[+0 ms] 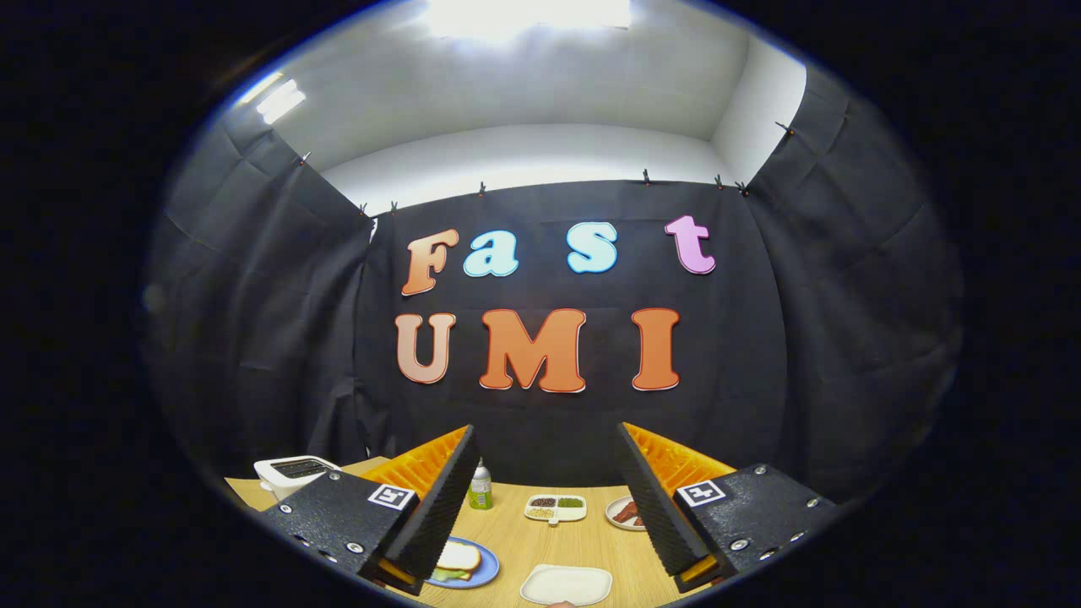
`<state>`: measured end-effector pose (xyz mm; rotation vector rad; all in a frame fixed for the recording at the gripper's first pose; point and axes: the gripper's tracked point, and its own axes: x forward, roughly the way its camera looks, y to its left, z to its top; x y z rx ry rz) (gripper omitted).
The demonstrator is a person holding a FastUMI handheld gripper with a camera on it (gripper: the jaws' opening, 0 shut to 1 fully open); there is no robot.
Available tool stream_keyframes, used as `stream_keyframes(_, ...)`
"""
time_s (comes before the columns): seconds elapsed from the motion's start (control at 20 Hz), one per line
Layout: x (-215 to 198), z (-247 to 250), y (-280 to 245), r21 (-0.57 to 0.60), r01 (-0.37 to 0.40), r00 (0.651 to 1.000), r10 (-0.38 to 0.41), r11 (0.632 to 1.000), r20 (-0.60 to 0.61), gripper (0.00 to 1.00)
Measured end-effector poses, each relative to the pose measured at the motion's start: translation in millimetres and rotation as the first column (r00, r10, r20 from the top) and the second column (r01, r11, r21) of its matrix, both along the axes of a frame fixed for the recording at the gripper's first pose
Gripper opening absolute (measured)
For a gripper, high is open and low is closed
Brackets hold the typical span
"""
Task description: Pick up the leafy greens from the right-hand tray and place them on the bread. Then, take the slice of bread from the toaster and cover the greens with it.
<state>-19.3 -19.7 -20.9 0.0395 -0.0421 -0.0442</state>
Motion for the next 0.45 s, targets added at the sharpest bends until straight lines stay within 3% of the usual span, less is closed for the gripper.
stream_keyframes(0.2, -1.1, -4.7, -11.6, -0.014, 0.035, 0.999, -0.035, 0.999, -0.006, 0.97)
stream_keyframes(0.45, 0.4, -3.9, -5.4, -0.03, 0.018, 1.0, -0.018, 0.999, 0.013, 0.97)
